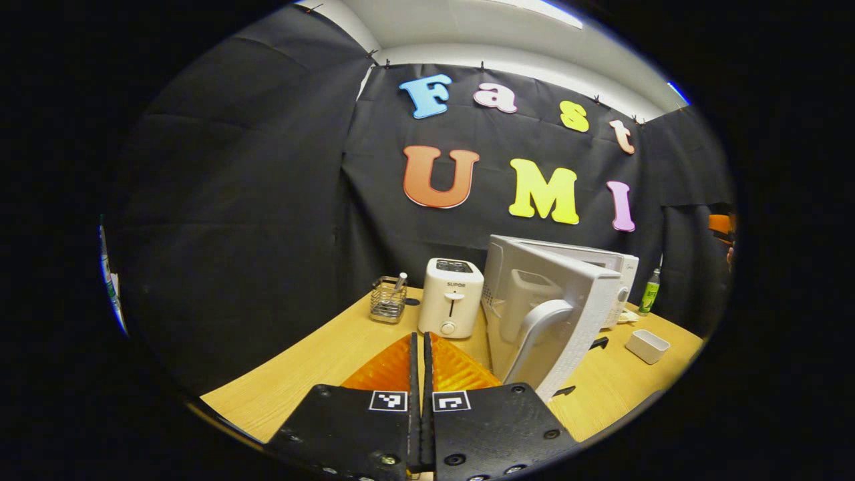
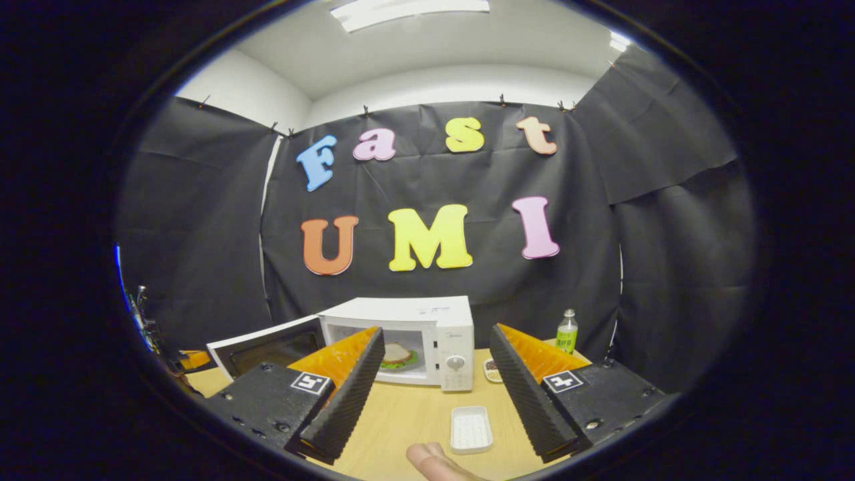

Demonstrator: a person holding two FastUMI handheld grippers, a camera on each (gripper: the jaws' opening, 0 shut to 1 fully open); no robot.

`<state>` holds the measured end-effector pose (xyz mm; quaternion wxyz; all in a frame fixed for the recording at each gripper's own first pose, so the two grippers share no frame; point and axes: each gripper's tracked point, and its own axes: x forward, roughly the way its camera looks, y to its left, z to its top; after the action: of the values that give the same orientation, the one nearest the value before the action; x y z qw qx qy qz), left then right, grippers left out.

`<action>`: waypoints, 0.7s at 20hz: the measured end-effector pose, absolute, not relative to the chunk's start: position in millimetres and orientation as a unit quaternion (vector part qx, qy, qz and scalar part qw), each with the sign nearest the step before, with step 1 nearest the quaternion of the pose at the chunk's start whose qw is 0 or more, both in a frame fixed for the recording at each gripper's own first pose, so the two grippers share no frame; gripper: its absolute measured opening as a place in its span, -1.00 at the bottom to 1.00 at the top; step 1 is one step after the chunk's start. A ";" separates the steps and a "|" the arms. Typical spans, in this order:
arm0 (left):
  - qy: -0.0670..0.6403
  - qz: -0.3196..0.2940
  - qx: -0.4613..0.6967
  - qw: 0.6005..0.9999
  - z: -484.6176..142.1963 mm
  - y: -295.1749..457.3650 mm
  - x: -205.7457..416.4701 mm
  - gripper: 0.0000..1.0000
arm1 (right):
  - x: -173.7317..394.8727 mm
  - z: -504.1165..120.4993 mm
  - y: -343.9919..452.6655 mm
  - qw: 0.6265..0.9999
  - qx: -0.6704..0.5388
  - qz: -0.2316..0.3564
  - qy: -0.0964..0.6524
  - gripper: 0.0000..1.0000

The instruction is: Open the microwave oven with the left hand, put the food in, and close the microwave oven.

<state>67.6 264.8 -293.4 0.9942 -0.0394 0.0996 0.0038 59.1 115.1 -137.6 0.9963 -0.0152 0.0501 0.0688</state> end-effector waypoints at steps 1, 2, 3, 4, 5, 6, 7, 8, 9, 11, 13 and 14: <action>0.102 -0.004 -0.035 0.994 -297.0 260.4 69.5 -1.00 | 54.1 -136.1 114.3 0.996 -0.015 0.075 0.050 0.83; 0.102 -0.014 -0.035 0.994 -299.3 253.6 71.9 -1.00 | 49.7 -133.3 113.7 0.995 -0.015 0.080 0.048 0.83; 0.105 -0.023 -0.036 0.994 -301.2 247.1 73.9 -1.00 | 45.7 -131.0 111.7 0.995 -0.016 0.082 0.045 0.83; 0.107 -0.030 -0.037 0.993 -304.3 241.2 75.6 -1.00 | 42.3 -127.9 109.9 0.996 -0.016 0.083 0.041 1.00; 0.108 -0.037 -0.040 0.993 -306.4 234.8 77.6 -1.00 | 39.5 -125.7 108.3 0.996 -0.016 0.084 0.037 0.82; 0.109 -0.048 -0.047 0.992 -307.5 226.4 79.1 -1.00 | 36.4 -122.7 107.1 0.996 -0.014 0.085 0.033 1.00; 0.114 -0.063 -0.052 0.990 -310.0 214.9 79.5 -1.00 | 33.5 -120.9 105.8 0.996 -0.013 0.086 0.029 1.00; 0.108 -0.059 -0.042 0.991 -309.9 215.6 82.0 -1.00 | 31.4 -119.2 104.5 0.996 -0.010 0.087 0.026 0.83; 0.111 -0.061 -0.038 0.991 -311.0 210.6 82.5 -1.00 | 29.8 -119.0 103.2 0.996 -0.009 0.089 0.024 0.82; 0.114 -0.085 -0.048 0.989 -313.5 192.8 81.2 -1.00 | 27.0 -119.9 100.8 0.995 -0.009 0.092 0.025 1.00; 0.116 -0.109 -0.051 0.986 -314.2 170.8 80.8 -1.00 | 24.3 -120.5 99.6 0.995 -0.006 0.099 0.023 0.82; 0.115 -0.120 -0.046 0.985 -314.3 161.3 82.2 -1.00 | 23.5 -120.2 99.8 0.994 -0.002 0.105 0.022 0.83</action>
<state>82.2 161.3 -314.3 0.9850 -0.0461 0.1146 -0.1202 23.5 99.8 -120.2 0.9942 -0.0017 0.0219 0.1054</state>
